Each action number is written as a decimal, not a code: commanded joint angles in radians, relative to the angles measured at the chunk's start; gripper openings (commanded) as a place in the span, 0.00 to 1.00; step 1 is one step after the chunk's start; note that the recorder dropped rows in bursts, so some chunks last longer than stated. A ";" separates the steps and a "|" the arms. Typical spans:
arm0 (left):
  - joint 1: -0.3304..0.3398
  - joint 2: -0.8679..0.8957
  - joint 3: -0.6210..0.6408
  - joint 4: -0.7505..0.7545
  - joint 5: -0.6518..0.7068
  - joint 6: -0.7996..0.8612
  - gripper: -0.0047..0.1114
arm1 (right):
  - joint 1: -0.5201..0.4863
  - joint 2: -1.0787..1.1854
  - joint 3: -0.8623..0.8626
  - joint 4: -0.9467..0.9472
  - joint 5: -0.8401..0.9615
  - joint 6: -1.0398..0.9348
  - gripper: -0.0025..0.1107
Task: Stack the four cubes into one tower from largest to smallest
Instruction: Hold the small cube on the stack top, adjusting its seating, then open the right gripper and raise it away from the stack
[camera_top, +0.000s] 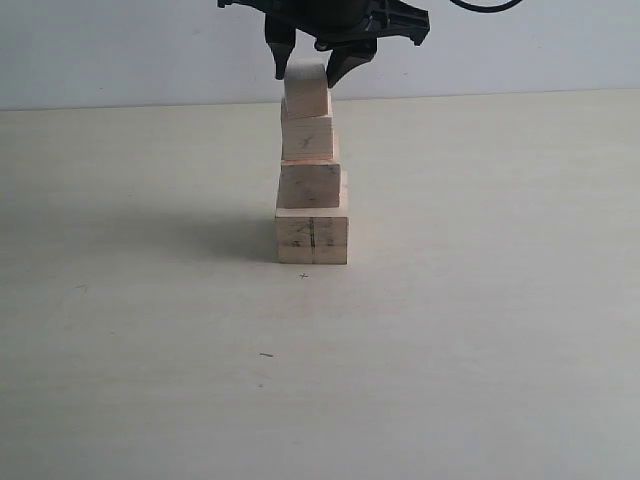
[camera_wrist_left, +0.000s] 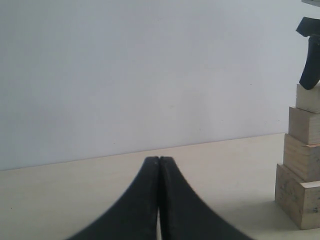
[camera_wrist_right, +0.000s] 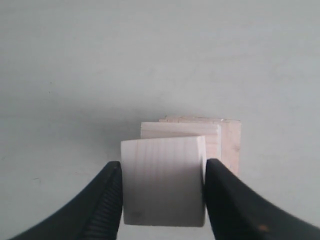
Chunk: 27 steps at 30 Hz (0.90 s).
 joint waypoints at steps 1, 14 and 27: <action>0.005 -0.006 0.004 0.004 -0.002 -0.002 0.04 | -0.003 0.003 0.002 -0.003 -0.009 0.013 0.32; 0.005 -0.006 0.004 0.004 -0.002 -0.002 0.04 | -0.003 0.003 0.002 -0.003 -0.011 0.013 0.42; 0.024 -0.006 0.004 0.004 -0.002 -0.002 0.04 | -0.003 -0.035 0.000 -0.018 -0.031 0.011 0.54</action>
